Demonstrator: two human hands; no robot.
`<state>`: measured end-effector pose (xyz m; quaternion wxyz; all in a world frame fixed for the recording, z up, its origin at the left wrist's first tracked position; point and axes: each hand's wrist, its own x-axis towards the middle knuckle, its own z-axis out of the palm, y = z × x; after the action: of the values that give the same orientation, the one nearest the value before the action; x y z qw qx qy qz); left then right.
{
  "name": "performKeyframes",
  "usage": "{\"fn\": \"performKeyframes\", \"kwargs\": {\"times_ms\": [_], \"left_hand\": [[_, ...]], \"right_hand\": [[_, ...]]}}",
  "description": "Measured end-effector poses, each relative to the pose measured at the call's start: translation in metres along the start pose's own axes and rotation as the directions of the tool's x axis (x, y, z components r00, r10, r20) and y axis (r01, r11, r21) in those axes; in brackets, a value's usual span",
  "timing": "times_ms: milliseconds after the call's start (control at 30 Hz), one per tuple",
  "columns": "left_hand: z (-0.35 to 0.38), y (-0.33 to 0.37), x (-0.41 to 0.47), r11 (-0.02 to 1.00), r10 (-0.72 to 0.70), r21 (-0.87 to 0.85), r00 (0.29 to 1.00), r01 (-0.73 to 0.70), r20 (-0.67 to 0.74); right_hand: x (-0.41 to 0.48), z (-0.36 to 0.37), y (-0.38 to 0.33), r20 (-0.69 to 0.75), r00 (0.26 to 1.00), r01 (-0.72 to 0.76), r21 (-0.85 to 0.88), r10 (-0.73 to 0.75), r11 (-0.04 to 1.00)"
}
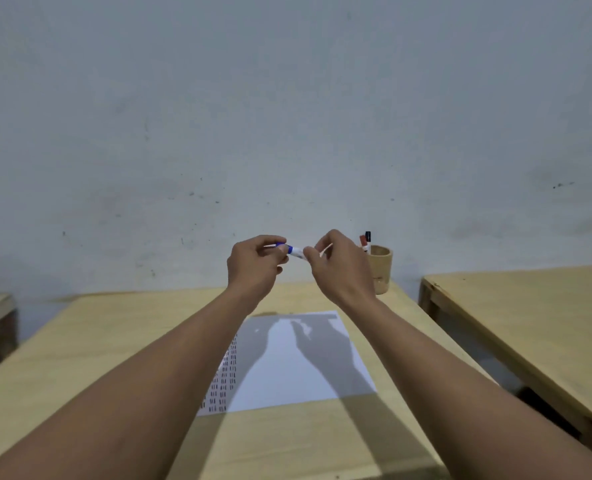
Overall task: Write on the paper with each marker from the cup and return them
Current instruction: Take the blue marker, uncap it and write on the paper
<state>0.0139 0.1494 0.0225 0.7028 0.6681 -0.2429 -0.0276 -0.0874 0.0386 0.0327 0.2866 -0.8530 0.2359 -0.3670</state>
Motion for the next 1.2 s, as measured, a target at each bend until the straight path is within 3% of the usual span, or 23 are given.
{"fn": "performKeyframes", "kwargs": {"times_ms": [67, 100, 167, 200, 267, 367, 500, 800, 1000, 1200], "left_hand": [[-0.006, 0.001, -0.003, 0.999, -0.01, -0.04, 1.0, 0.01, -0.004], [-0.009, 0.002, -0.005, 0.999, -0.014, -0.05, 1.0, 0.014, 0.008], [-0.015, 0.003, -0.01, 0.999, -0.022, -0.045, 0.998, 0.025, 0.054], [-0.018, 0.004, -0.013, 0.999, -0.03, -0.042, 0.996, 0.034, 0.084], [-0.026, 0.005, -0.016, 0.998, -0.047, -0.031, 0.989, 0.052, 0.138], [-0.039, 0.004, -0.018, 0.998, -0.055, 0.018, 0.985, 0.053, 0.166], [-0.055, 0.001, -0.017, 0.997, -0.071, 0.046, 0.992, 0.066, 0.103], [-0.115, -0.031, -0.02, 0.949, -0.084, 0.294, 0.99, 0.115, -0.116], [-0.143, -0.069, -0.042, 0.822, -0.108, 0.534, 0.976, 0.196, -0.192], [-0.151, -0.09, -0.053, 0.614, -0.11, 0.765, 0.981, 0.193, -0.159]], "right_hand": [[-0.011, 0.006, -0.01, 0.121, 0.974, -0.214, 0.2, 0.193, 0.956], [-0.016, 0.008, -0.015, 0.245, 0.924, -0.368, 0.358, 0.294, 0.858], [-0.023, 0.012, -0.022, 0.481, 0.796, -0.604, 0.61, 0.367, 0.513], [-0.025, 0.016, -0.023, 0.543, 0.761, -0.647, 0.676, 0.354, 0.353], [-0.027, 0.024, -0.025, 0.581, 0.734, -0.657, 0.739, 0.351, 0.15], [-0.032, 0.035, -0.031, 0.56, 0.745, -0.615, 0.787, 0.362, 0.049], [-0.036, 0.048, -0.041, 0.494, 0.797, -0.541, 0.84, 0.347, 0.048], [-0.055, 0.073, -0.039, 0.442, 0.821, -0.555, 0.765, 0.362, 0.326], [-0.08, 0.092, -0.028, 0.442, 0.843, -0.536, 0.641, 0.306, 0.549], [-0.096, 0.098, -0.018, 0.455, 0.86, -0.469, 0.523, 0.232, 0.711]]}}
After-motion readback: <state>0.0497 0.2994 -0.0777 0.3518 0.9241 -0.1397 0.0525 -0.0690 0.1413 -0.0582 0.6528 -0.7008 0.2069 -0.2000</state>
